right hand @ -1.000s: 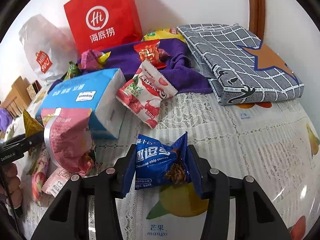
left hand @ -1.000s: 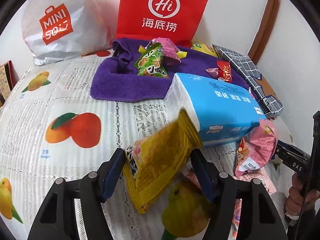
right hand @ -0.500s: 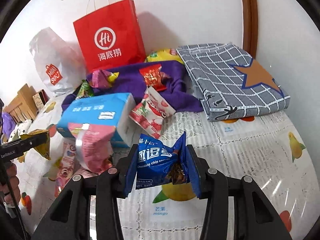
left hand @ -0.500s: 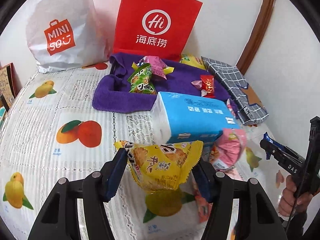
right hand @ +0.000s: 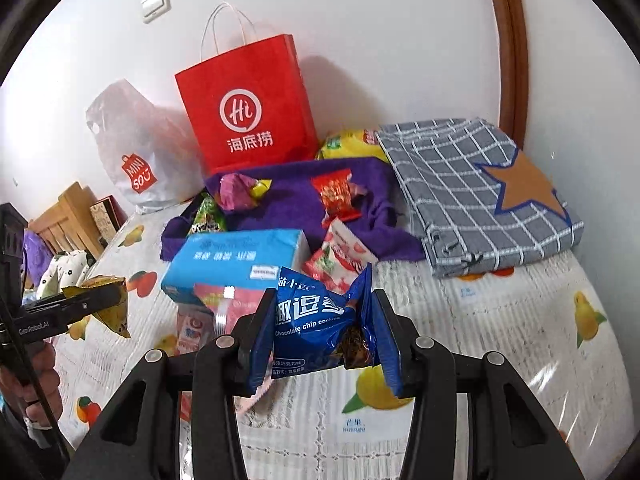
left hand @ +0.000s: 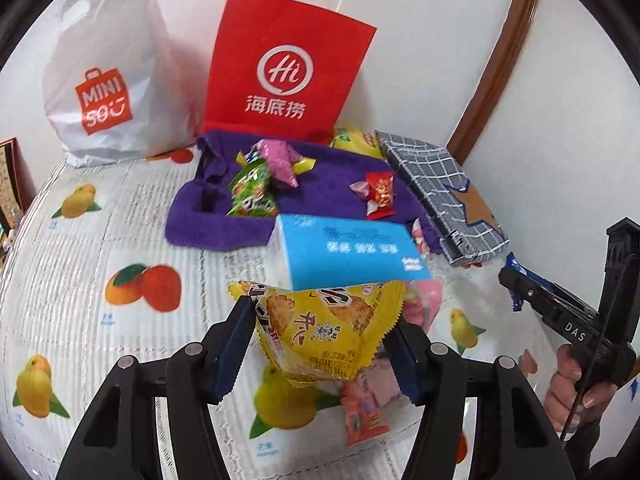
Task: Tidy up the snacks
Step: 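Carry the yellow bag and blue cookie packet with both tools over the purple towel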
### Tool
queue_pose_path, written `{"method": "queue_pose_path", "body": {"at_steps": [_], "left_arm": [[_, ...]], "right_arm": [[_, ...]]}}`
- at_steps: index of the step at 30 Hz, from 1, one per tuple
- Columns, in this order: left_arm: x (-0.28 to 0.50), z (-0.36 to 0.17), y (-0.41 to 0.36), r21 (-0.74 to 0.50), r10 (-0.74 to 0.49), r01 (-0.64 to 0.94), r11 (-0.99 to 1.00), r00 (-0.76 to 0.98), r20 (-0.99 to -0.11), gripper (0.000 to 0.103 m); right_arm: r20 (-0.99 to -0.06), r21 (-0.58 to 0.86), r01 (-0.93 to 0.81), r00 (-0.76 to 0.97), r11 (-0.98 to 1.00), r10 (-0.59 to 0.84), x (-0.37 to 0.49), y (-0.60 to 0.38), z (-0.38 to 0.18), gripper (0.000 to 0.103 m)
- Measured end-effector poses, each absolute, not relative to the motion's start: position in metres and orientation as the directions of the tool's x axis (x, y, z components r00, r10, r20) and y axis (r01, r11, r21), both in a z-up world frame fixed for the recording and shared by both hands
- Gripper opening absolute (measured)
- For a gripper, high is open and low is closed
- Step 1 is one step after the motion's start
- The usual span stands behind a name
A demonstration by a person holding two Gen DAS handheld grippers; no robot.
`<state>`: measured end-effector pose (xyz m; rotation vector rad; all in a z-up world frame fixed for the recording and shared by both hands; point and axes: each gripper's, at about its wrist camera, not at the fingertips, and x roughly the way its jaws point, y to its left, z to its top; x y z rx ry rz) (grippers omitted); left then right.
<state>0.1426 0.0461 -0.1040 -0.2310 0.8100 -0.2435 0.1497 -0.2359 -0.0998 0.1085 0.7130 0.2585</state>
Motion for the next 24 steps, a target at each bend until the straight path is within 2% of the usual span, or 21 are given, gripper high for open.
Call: {"method": "queue_pose_path", "body": {"at_steps": [17,24], "left_arm": [[0.206,-0.063,0.028,-0.251,-0.272,0.133,0.959,0.685,-0.675,0.060],[0.248,-0.052,0.039,-0.275,-0.275,0.114,0.955,0.690,-0.669,0.060]], "right_arm": [[-0.593,0.126,-0.238,0.760,0.963,0.265,0.219,-0.213,-0.049,0.046],[-0.593,0.119,-0.262,0.755,0.958,0.280,0.264,-0.201,-0.041,0.046]]}}
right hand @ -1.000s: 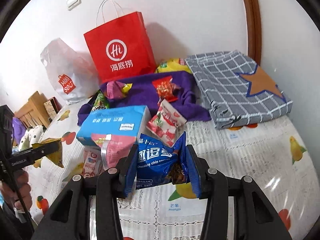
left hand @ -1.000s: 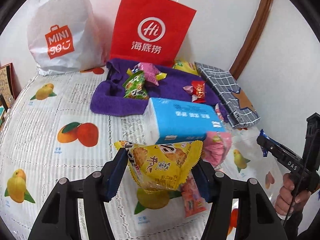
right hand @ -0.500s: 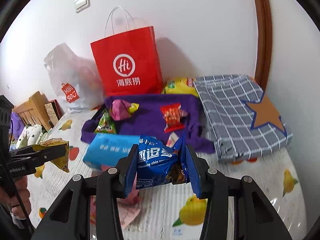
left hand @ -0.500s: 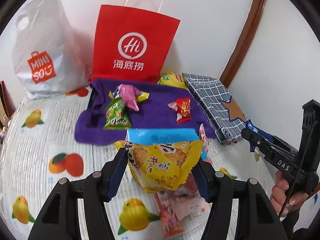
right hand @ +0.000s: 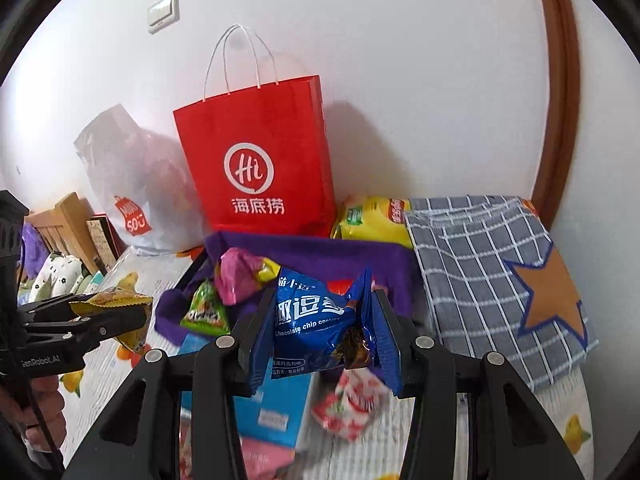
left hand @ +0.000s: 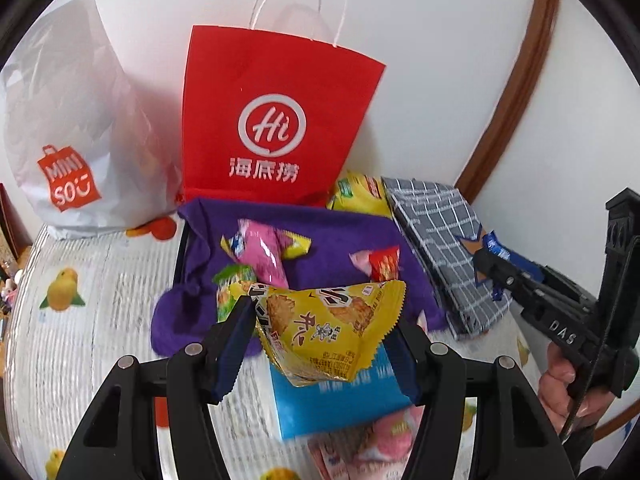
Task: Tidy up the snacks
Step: 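Carry the yellow bag and blue cookie packet with both tools over the purple towel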
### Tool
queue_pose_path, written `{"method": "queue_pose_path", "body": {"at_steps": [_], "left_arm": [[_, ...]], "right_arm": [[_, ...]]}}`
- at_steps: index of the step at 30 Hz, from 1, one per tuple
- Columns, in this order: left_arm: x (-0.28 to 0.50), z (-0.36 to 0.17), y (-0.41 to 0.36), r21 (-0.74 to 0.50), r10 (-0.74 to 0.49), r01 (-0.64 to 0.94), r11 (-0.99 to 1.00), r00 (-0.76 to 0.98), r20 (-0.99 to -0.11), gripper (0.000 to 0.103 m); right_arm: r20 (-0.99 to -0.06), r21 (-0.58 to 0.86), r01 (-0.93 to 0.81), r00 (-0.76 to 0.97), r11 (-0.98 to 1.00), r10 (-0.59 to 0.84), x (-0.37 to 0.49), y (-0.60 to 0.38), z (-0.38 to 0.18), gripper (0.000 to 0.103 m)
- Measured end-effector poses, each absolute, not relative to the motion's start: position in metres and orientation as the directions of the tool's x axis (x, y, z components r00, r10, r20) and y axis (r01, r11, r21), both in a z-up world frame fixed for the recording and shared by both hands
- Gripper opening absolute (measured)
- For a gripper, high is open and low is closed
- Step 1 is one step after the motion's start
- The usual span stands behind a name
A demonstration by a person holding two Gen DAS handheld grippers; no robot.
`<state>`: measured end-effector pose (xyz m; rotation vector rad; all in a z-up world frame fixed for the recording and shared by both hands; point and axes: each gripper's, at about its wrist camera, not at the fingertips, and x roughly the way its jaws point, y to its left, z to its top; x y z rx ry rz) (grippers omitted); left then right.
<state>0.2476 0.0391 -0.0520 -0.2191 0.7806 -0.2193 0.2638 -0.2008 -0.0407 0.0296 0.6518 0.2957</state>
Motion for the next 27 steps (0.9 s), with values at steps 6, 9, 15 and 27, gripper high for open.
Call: {"method": "queue_pose_path", "body": {"at_steps": [6,9,15,27], "left_arm": [[0.287,-0.046,0.049,-0.279,-0.265,0.097,0.955,0.700,-0.663,0.060],[0.302,-0.050,0.052,-0.292,-0.272,0.093,0.952,0.696,-0.665,0.060],[0.325,-0.068,0.052,-0.304,-0.283,0.091,0.948,0.676,-0.680,0.060],[0.342,-0.108,0.054,-0.291,-0.267,0.062,0.955,0.610,-0.746,0.060]], "right_arm": [[-0.588,0.127,-0.299,0.745,0.946,0.315,0.307,-0.184,-0.034,0.046],[-0.601,0.134,-0.314,0.728,0.940,0.329,0.325,-0.176,-0.039,0.046],[-0.636,0.136,-0.315,0.700,0.939,0.327,0.351,-0.170,-0.058,0.046],[-0.716,0.148,-0.314,0.620,0.938,0.320,0.378,-0.172,-0.094,0.046]]}}
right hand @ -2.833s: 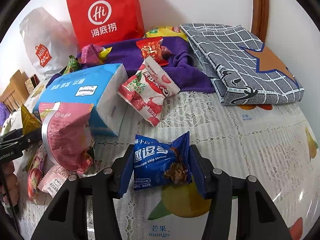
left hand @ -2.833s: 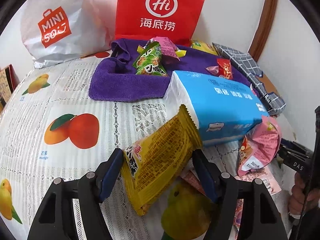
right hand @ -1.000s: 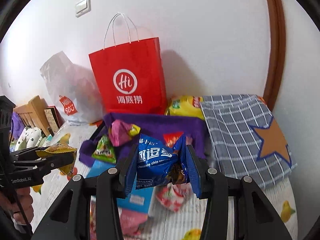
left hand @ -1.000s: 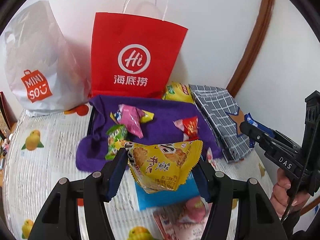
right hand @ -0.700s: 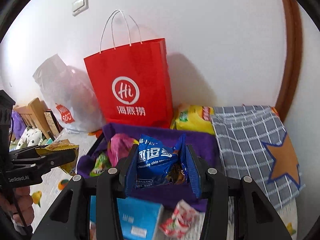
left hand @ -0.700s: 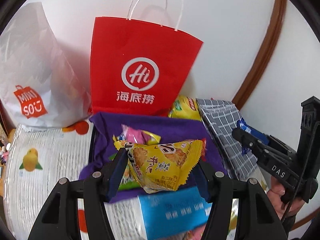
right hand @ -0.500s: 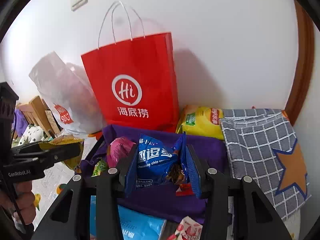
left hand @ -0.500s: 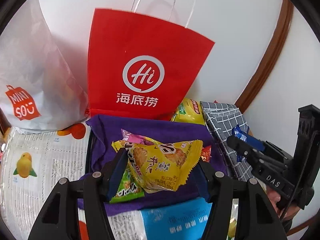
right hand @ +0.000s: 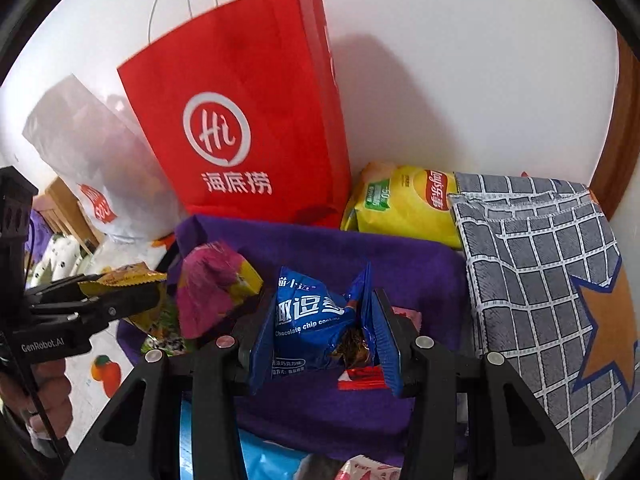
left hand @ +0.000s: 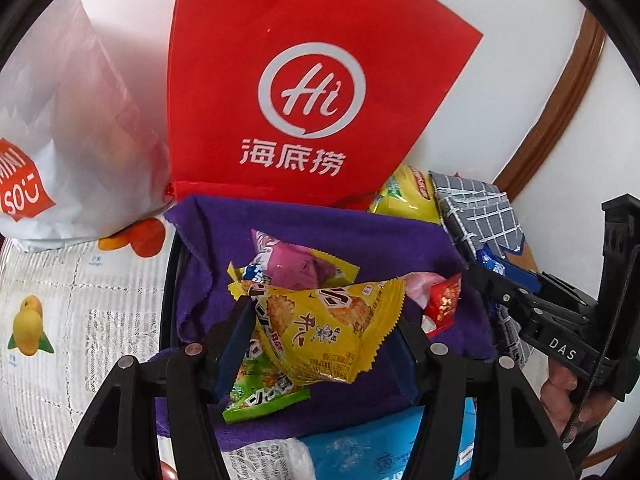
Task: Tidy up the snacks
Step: 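Carry the yellow bag and blue cookie packet with both tools over the purple towel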
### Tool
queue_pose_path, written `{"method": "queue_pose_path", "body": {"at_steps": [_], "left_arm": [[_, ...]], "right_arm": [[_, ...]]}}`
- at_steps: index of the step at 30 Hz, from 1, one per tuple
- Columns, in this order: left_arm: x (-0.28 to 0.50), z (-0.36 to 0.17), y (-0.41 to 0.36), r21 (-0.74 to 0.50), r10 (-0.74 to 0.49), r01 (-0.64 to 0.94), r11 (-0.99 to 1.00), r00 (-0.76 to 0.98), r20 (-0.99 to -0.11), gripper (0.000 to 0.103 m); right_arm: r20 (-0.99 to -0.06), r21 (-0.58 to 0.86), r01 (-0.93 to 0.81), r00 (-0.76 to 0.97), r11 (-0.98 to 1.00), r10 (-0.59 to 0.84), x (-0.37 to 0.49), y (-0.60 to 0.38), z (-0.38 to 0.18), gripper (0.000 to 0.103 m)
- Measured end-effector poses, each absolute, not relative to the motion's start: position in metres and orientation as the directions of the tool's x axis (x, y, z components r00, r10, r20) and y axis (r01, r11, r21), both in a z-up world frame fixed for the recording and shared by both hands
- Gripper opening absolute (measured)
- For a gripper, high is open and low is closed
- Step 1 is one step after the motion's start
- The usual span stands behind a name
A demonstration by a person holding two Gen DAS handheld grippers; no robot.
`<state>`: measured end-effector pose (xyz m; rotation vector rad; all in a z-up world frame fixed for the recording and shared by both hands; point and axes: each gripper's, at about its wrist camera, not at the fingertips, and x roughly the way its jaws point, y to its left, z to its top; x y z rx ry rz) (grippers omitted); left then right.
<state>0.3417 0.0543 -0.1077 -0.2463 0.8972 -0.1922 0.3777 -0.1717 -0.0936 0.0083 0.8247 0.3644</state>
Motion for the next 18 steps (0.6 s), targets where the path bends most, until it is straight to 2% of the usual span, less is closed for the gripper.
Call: {"method": "queue_pose_path", "body": {"at_steps": [18], "left_arm": [[0.350,-0.120,0.048,-0.281,-0.264,0.058,0.958,0.561,-0.785,0.060]], "right_arm": [[-0.801,0.045,-0.330,0.553,0.943,0.231,0.389,-0.158,-0.122,0.046]]}}
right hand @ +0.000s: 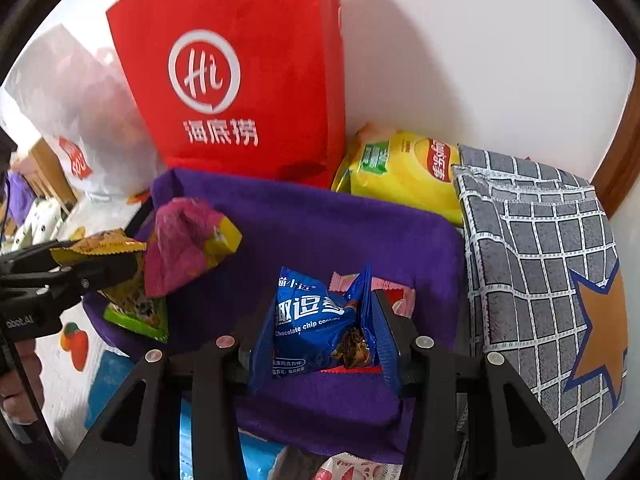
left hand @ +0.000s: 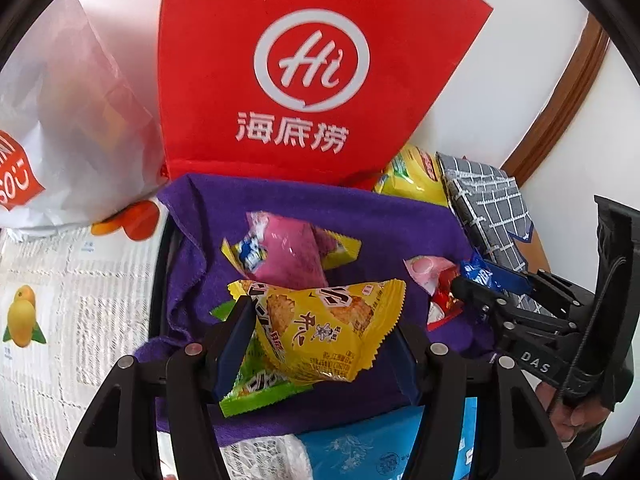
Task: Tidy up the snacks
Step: 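Carry the yellow bag and blue cookie packet with both tools over the purple towel, then open both tools to drop the yellow bag and blue packet onto the towel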
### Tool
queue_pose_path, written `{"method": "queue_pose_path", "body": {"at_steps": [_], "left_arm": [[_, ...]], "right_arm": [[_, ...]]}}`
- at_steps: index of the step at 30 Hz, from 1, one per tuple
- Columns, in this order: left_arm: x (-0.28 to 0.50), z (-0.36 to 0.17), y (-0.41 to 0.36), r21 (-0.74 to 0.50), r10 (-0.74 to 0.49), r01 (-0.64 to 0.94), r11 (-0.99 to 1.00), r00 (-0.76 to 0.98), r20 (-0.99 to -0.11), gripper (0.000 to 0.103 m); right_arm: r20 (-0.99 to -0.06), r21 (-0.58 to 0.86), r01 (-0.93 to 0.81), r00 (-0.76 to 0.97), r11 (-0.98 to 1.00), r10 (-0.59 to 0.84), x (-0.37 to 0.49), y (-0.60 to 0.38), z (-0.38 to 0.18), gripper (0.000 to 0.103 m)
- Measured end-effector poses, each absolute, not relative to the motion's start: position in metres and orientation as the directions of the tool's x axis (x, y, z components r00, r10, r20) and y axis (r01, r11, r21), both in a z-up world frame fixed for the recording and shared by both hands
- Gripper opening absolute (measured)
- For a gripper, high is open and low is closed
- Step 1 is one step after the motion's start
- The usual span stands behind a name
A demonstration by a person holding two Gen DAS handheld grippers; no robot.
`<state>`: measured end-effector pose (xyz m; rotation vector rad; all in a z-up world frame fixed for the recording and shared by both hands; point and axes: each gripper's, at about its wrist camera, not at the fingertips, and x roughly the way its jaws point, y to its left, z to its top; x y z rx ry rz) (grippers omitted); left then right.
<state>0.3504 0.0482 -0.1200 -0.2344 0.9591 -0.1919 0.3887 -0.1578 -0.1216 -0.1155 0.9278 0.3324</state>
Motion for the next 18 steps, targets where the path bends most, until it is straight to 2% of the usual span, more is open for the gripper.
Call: {"method": "queue_pose_path", "body": {"at_steps": [18], "left_arm": [[0.3529,-0.1277,0.0425,-0.270,-0.253,0.052,0.962,0.548,-0.798,0.060]], "right_arm": [[-0.817,0.013,-0.289,0.549,0.957,0.177,0.3943,-0.1552,-0.1281,0.049]]}}
